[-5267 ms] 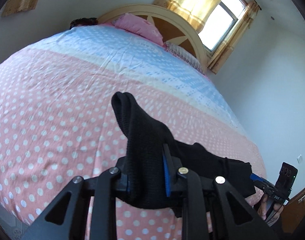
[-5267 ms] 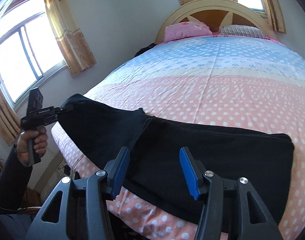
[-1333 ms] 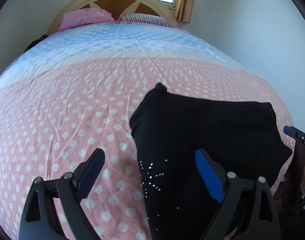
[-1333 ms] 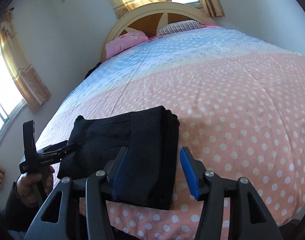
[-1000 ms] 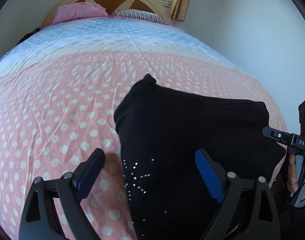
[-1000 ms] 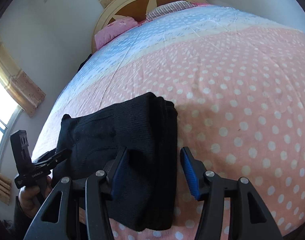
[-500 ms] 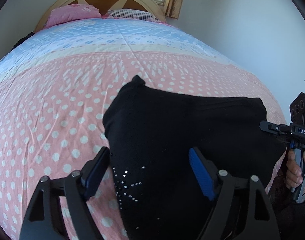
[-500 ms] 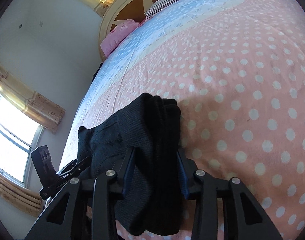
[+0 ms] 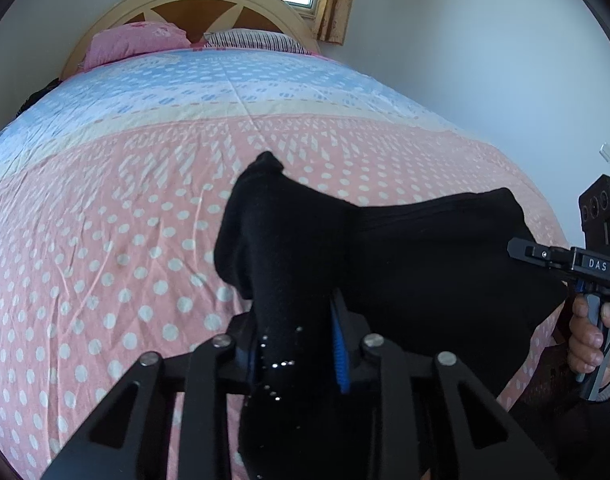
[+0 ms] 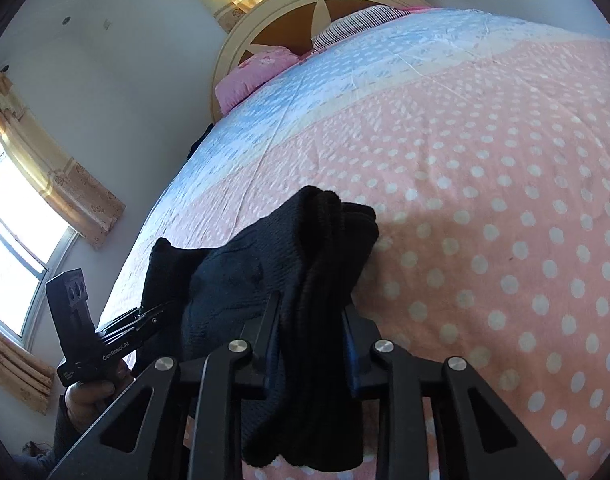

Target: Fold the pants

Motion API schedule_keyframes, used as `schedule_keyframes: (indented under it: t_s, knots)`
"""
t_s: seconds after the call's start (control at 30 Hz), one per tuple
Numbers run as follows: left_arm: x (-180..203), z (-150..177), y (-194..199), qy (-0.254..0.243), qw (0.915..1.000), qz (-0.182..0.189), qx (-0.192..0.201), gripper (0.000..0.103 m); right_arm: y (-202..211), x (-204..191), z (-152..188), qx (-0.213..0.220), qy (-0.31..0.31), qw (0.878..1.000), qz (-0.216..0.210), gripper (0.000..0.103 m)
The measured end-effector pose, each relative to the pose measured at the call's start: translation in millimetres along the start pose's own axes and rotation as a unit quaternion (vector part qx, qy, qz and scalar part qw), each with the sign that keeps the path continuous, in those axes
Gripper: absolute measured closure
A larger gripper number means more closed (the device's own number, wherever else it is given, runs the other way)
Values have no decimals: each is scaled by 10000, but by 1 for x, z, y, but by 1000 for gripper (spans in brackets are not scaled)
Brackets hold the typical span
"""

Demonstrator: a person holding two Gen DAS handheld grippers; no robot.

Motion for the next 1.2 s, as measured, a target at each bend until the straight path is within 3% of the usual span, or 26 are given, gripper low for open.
schedule_keyframes:
  t_s: [0.2, 0.4, 0.67, 0.83, 1.2]
  knots:
    - [-4, -4, 19, 123, 9997, 96, 201, 81, 10, -33, -25, 139, 386, 9991, -127, 76]
    - [-31, -16, 55, 455, 9971, 33, 614, 82, -14, -70, -57, 0, 832, 9962, -273, 77]
    - [-84, -27, 102, 727, 9882, -696, 1151, 82, -77, -138, -94, -239, 1405, 9876, -654, 77]
    - [-115, -28, 120, 911, 9803, -1218, 1263, 82, -110, -185, -102, -370, 1792, 9789, -906, 77]
    - [-180, -23, 138, 1501, 9625, -1728, 1456, 82, -182, -252, -111, -641, 2020, 9678, -1357, 77]
Point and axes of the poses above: each gripper's, at about its wrist camera, not at the fingertips, and y roughly against the way its jaws point, x to its right, z to its underside, the point moved 5 cm from there along -y, roughly the way its jaws point, and after that the axes turned 9 degrees about y, right-handed, at the moved point
